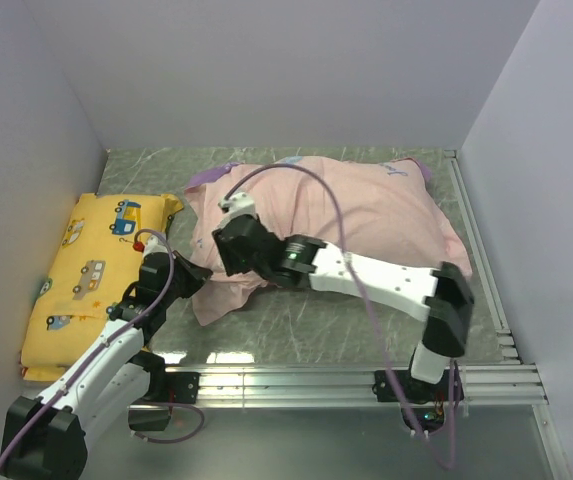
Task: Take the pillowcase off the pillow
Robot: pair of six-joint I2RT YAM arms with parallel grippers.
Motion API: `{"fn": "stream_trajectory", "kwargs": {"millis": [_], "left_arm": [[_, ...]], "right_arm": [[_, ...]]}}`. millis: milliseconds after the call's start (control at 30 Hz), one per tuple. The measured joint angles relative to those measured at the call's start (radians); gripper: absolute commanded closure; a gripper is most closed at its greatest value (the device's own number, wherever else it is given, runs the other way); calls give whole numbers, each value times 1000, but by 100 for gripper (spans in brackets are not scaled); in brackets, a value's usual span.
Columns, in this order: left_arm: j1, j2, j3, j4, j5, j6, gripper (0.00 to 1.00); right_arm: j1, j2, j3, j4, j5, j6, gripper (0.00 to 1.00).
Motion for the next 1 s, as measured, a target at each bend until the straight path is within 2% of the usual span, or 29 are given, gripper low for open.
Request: {"fn": "stream_trajectory", "kwargs": {"millis": [200, 300, 500, 667, 1000], "left_arm": [[-1, 5, 6, -5, -8, 0, 99], [-3, 6, 6, -17, -9, 0, 99], [-4, 4, 6, -24, -21, 0, 99], [-4, 2, 11, -32, -29, 2, 100], [-4, -2, 12, -32, -33, 11, 100]], "right_arm": [[-12, 252, 34, -65, 15, -19, 20], [-34, 300, 35, -61, 10, -3, 17], [-54, 301, 33, -34, -18, 21, 16], [-74, 243, -45, 37, -59, 46, 15], [-114, 201, -32, 20, -70, 101, 11]]}}
